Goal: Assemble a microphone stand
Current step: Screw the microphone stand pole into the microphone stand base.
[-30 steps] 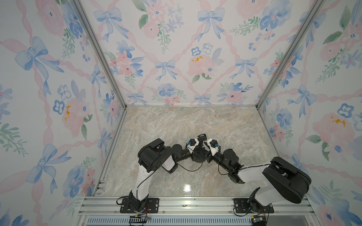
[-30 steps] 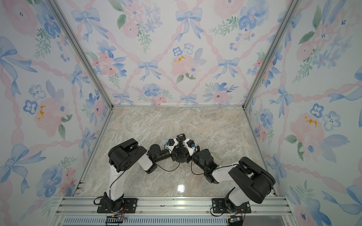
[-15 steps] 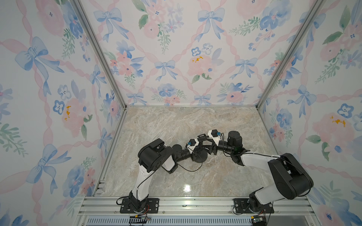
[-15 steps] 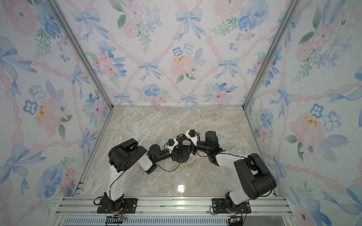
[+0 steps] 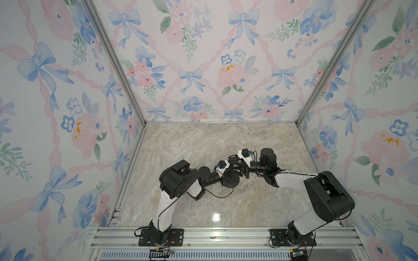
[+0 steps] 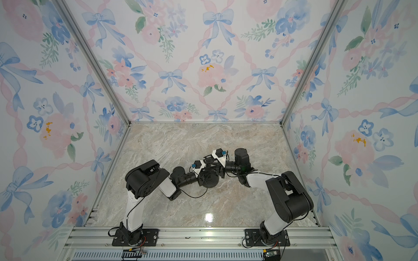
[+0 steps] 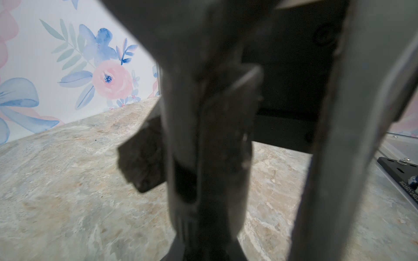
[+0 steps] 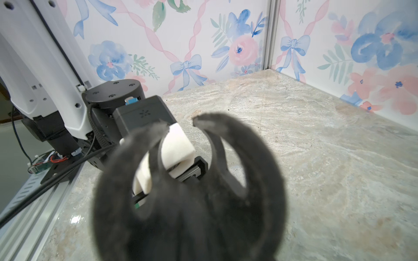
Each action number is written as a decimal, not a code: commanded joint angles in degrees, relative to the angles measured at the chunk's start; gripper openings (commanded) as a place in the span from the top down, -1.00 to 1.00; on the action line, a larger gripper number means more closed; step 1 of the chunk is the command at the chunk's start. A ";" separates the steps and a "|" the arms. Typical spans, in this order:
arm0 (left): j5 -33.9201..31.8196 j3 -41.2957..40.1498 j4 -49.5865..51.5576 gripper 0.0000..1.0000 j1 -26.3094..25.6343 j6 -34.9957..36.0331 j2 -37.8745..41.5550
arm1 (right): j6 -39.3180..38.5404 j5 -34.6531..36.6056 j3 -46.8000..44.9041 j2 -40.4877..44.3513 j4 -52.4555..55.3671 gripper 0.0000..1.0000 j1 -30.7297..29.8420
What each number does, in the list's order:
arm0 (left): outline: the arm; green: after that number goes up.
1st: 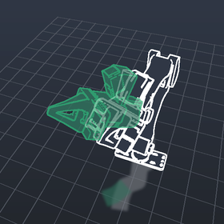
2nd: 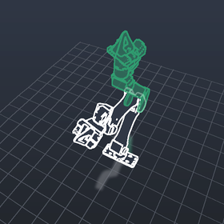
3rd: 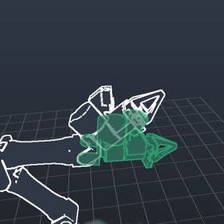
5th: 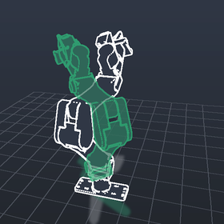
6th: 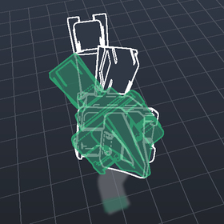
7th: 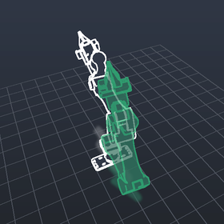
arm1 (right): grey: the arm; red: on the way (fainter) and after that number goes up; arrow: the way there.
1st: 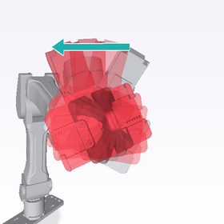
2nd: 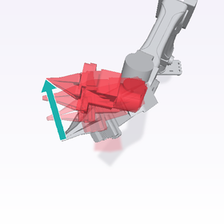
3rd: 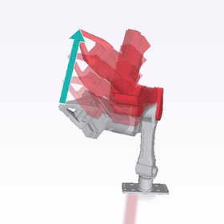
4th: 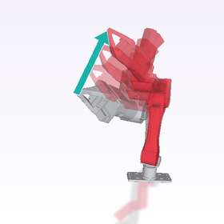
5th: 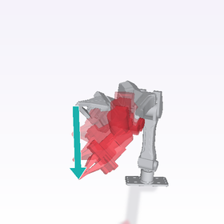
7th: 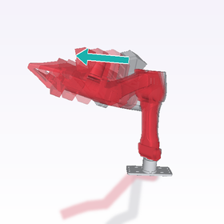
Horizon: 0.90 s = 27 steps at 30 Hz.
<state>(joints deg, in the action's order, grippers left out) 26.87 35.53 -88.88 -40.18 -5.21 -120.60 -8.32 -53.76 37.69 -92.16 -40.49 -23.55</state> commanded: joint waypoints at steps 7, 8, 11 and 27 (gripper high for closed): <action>0.24 0.51 -1.82 0.74 0.23 -1.38 -1.15 | 2.48 7.53 -2.44 0.75 -8.08 1.00 -0.95; 0.11 0.51 -1.82 0.74 0.21 -1.54 -1.24 | 2.70 11.16 -3.75 0.82 -10.34 1.00 -2.07; -0.37 0.50 -1.82 0.74 0.23 -1.64 -1.20 | 0.70 25.20 -7.49 1.60 -13.75 1.00 -7.64; -1.21 -0.03 -1.91 0.75 0.15 -1.29 -0.97 | 1.89 78.79 -17.68 -7.83 -36.10 1.00 -32.97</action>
<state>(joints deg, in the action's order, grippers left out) 27.09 35.22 -90.83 -39.51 -4.71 -121.36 -3.70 20.14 21.56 -97.43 -82.19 -52.14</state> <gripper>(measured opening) 0.183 0.218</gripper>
